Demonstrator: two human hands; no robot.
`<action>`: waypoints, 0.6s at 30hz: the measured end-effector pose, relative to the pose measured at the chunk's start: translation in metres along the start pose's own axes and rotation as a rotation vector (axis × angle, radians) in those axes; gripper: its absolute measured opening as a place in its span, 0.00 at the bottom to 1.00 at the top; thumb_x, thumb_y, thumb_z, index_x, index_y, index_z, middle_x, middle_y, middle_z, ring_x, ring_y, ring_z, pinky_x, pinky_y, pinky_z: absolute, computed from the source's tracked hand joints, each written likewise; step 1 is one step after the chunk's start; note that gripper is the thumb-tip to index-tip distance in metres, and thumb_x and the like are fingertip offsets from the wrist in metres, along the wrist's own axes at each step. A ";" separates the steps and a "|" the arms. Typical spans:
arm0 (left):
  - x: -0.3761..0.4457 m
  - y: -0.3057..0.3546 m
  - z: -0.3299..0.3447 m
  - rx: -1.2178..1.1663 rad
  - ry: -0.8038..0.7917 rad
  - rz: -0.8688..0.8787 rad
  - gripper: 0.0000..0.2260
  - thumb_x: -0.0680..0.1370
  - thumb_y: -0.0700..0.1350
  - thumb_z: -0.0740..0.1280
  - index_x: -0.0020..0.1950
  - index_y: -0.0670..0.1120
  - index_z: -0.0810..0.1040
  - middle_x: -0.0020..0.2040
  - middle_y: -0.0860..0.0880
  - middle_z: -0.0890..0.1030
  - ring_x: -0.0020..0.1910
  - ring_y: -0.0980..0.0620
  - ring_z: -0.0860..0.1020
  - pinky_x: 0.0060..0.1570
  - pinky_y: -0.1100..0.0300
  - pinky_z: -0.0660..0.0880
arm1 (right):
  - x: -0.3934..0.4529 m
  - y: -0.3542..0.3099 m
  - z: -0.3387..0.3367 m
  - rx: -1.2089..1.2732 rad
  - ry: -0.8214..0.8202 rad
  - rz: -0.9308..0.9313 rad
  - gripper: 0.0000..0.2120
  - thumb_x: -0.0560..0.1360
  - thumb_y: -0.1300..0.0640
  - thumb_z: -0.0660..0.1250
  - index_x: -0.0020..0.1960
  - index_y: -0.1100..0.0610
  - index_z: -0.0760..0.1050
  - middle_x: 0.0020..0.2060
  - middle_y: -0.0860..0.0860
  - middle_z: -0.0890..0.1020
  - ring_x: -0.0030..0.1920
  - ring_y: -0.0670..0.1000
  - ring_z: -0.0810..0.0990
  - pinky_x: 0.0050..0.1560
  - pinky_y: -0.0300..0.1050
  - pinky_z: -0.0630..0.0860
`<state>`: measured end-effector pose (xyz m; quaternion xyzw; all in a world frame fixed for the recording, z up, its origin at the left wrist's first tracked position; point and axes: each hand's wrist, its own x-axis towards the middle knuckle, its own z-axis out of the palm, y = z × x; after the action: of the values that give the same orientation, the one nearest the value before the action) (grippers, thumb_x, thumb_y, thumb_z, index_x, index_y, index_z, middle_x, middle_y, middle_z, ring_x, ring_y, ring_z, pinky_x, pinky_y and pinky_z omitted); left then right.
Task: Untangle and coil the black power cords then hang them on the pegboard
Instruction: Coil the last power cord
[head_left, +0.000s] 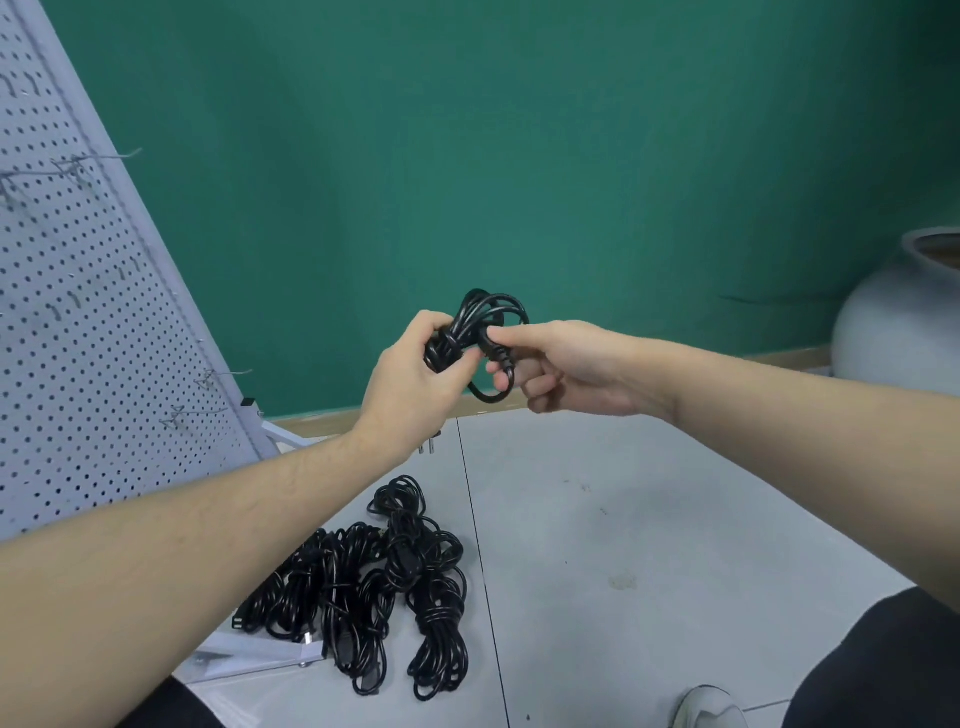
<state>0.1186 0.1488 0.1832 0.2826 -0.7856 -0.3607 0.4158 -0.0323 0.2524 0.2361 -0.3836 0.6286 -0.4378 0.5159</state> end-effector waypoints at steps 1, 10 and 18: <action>-0.002 0.001 -0.002 0.011 -0.015 0.030 0.06 0.78 0.49 0.73 0.50 0.55 0.76 0.38 0.57 0.79 0.34 0.53 0.73 0.39 0.53 0.75 | 0.000 -0.001 0.000 0.002 -0.012 0.039 0.15 0.82 0.46 0.62 0.45 0.55 0.78 0.34 0.48 0.80 0.27 0.45 0.57 0.33 0.38 0.61; -0.003 0.002 -0.031 -0.008 -0.202 0.050 0.07 0.78 0.44 0.74 0.51 0.55 0.78 0.34 0.57 0.77 0.27 0.55 0.70 0.27 0.55 0.73 | -0.002 -0.008 0.009 -0.318 0.328 0.036 0.20 0.72 0.38 0.73 0.46 0.55 0.77 0.36 0.51 0.83 0.32 0.47 0.73 0.37 0.40 0.73; -0.008 0.016 -0.059 -0.090 -0.307 -0.057 0.23 0.65 0.63 0.76 0.49 0.51 0.74 0.32 0.59 0.76 0.29 0.52 0.72 0.27 0.54 0.73 | 0.006 -0.012 0.034 -0.148 0.224 -0.234 0.12 0.76 0.55 0.72 0.59 0.50 0.81 0.49 0.54 0.87 0.45 0.53 0.85 0.63 0.59 0.79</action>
<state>0.1715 0.1445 0.2154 0.2275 -0.8146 -0.4462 0.2925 0.0008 0.2378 0.2428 -0.4397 0.6639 -0.4873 0.3585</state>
